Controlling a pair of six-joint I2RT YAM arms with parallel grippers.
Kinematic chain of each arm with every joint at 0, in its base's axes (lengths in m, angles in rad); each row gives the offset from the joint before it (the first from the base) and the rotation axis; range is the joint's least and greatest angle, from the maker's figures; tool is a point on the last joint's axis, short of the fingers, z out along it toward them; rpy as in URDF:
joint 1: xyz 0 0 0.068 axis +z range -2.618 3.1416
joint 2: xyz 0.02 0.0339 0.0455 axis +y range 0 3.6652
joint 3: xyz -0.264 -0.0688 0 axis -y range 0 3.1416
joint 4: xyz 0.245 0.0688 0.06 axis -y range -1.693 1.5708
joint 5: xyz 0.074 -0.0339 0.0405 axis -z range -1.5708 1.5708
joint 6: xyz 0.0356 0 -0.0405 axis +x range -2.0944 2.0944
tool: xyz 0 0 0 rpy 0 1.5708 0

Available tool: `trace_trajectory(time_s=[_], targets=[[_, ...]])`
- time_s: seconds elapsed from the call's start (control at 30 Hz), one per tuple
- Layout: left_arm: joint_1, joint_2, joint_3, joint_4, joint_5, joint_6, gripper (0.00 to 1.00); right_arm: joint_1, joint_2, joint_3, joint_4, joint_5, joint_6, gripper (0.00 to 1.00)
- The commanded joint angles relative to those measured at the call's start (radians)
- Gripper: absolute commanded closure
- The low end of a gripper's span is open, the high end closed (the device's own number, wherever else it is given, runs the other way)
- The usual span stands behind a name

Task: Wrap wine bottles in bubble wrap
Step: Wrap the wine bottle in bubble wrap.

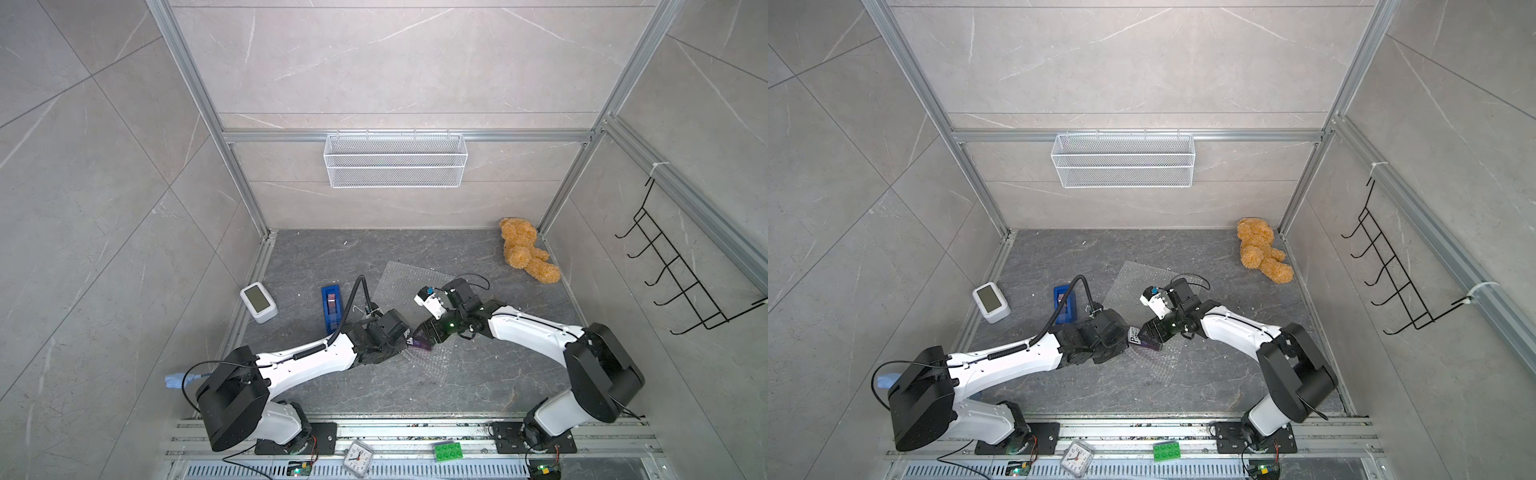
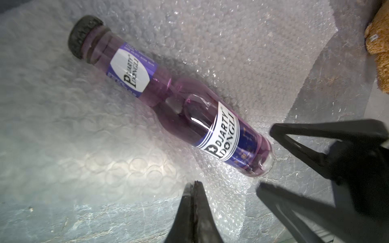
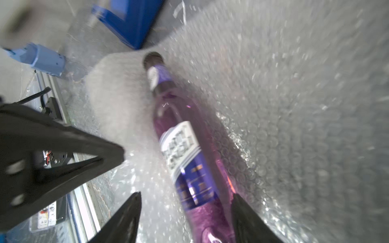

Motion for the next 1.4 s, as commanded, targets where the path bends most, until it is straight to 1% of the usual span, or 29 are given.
trace_trajectory(time_s=[0.0,0.07,0.17,0.23,0.33,0.4,0.47,0.53,0.63,0.7,0.77,0.8,0.87,0.97,1.03,1.07,1.13,1.23,1.3,1.37], targets=[[0.005,0.018,0.035,-0.038,-0.023,0.001,1.0,0.002,-0.05,-0.009,0.012,0.071,-0.054,0.3],[0.013,0.021,0.042,-0.042,-0.026,-0.009,1.0,0.002,-0.087,-0.023,0.015,0.083,-0.056,0.3],[0.026,0.027,0.057,-0.07,-0.024,-0.014,1.0,0.005,-0.184,-0.119,0.088,0.107,-0.034,0.3],[0.032,0.023,0.057,-0.086,-0.024,-0.02,1.0,0.023,-0.251,-0.167,0.09,0.138,-0.02,0.3],[0.042,0.004,0.03,-0.081,-0.02,-0.039,1.0,0.122,-0.33,-0.231,0.074,0.228,-0.004,0.29],[0.052,-0.007,0.01,-0.061,-0.015,-0.05,1.0,0.203,-0.362,-0.279,0.099,0.269,0.03,0.29],[0.058,-0.013,0.002,-0.052,-0.015,-0.054,1.0,0.261,-0.364,-0.308,0.122,0.311,0.062,0.28],[0.059,-0.013,0.002,-0.052,-0.014,-0.054,1.0,0.288,-0.338,-0.319,0.133,0.344,0.078,0.26],[0.06,-0.011,0.003,-0.053,-0.012,-0.049,1.0,0.322,-0.25,-0.275,0.107,0.391,0.077,0.26],[0.062,-0.011,0.008,-0.059,-0.009,-0.042,1.0,0.346,-0.188,-0.233,0.079,0.459,0.078,0.28],[0.062,-0.013,0.013,-0.071,-0.009,-0.034,1.0,0.372,-0.152,-0.208,0.068,0.515,0.078,0.32],[0.062,-0.014,0.016,-0.075,-0.01,-0.031,1.0,0.388,-0.14,-0.2,0.07,0.55,0.079,0.37],[0.062,-0.018,0.021,-0.081,-0.008,-0.024,1.0,0.408,-0.124,-0.191,0.067,0.605,0.086,0.48],[0.063,-0.026,0.029,-0.102,-0.009,0.008,1.0,0.426,-0.126,-0.189,0.065,0.649,0.089,0.7],[0.065,-0.034,0.041,-0.131,-0.019,0.04,1.0,0.428,-0.134,-0.188,0.057,0.67,0.09,0.78],[0.067,-0.039,0.046,-0.149,-0.024,0.063,0.99,0.428,-0.135,-0.183,0.046,0.686,0.094,0.82],[0.07,-0.051,0.059,-0.162,-0.027,0.129,0.88,0.429,-0.128,-0.164,0.019,0.715,0.106,0.88],[0.069,-0.074,0.08,-0.19,-0.038,0.225,0.78,0.429,-0.113,-0.141,-0.003,0.726,0.12,0.95],[0.069,-0.095,0.085,-0.199,-0.043,0.281,0.75,0.429,-0.11,-0.14,0.006,0.73,0.135,0.96],[0.07,-0.118,0.082,-0.202,-0.044,0.342,0.73,0.429,-0.111,-0.143,0.018,0.739,0.163,0.96]])
